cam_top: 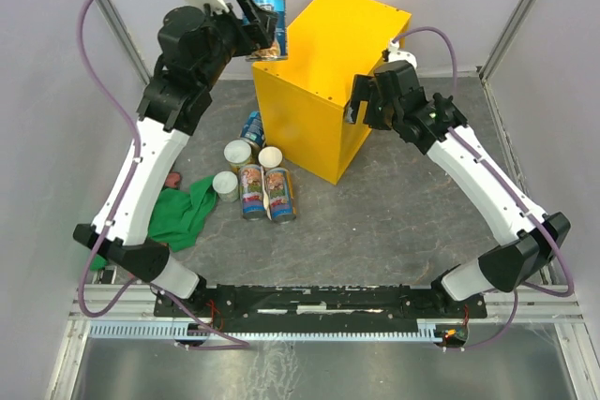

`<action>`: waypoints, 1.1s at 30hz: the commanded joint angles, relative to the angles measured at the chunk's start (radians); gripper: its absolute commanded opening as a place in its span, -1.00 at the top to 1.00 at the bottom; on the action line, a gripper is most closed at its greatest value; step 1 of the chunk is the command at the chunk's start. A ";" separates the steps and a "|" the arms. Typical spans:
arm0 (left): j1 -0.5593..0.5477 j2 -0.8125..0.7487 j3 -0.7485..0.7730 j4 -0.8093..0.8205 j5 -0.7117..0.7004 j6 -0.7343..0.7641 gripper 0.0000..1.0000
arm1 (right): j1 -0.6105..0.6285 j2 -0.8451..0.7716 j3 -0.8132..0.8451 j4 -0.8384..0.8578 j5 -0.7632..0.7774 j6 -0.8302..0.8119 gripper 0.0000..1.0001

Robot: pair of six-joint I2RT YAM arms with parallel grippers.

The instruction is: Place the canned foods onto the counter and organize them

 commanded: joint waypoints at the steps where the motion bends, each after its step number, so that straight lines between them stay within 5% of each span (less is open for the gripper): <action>1: -0.032 0.017 0.129 0.235 0.024 0.007 0.94 | 0.038 0.033 0.076 0.150 -0.041 -0.015 -0.99; 14: -0.140 0.215 0.318 0.241 -0.019 0.089 0.95 | 0.096 0.014 -0.003 0.261 -0.163 -0.075 -0.99; 26: -0.163 0.256 0.218 0.283 -0.078 0.092 0.89 | 0.101 -0.118 -0.019 0.196 -0.003 -0.184 -0.99; 33: -0.163 0.308 0.226 0.266 -0.111 0.072 0.26 | 0.100 -0.151 0.116 0.126 0.051 -0.142 -0.99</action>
